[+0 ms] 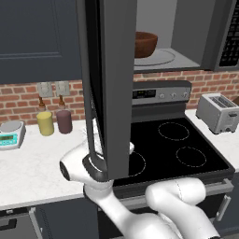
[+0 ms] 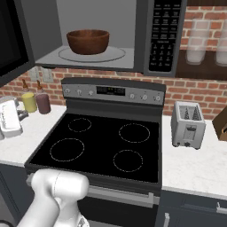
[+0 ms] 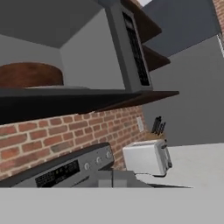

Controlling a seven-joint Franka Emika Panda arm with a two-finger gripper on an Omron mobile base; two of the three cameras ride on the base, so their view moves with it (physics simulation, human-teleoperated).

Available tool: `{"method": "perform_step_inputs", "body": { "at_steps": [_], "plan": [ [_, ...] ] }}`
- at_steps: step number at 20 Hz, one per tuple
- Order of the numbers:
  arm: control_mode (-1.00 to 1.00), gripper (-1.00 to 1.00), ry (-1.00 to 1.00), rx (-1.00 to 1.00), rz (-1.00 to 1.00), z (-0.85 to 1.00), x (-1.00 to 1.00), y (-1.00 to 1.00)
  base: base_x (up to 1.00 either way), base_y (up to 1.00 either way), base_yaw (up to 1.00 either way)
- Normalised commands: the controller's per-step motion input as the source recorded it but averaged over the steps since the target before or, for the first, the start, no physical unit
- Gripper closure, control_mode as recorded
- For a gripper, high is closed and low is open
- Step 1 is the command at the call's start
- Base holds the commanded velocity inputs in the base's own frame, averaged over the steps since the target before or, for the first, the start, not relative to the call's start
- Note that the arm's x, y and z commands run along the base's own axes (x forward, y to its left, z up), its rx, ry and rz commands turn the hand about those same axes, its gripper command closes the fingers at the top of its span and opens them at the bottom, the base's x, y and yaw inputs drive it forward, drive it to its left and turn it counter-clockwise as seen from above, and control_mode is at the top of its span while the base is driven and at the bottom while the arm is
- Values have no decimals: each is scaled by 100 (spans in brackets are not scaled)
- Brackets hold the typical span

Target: Open the microwave, place the bowl with waffle inside the microwave, then close the microwave door and turn it on.

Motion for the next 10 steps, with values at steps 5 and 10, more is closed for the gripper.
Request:
{"method": "perform_step_inputs", "body": {
  "at_steps": [5,10],
  "plan": [
    [-100,100,-25,-8,0,0,0,75,0,0,0],
    [-100,100,-30,-6,0,0,0,71,0,0,0]
  ]
}}
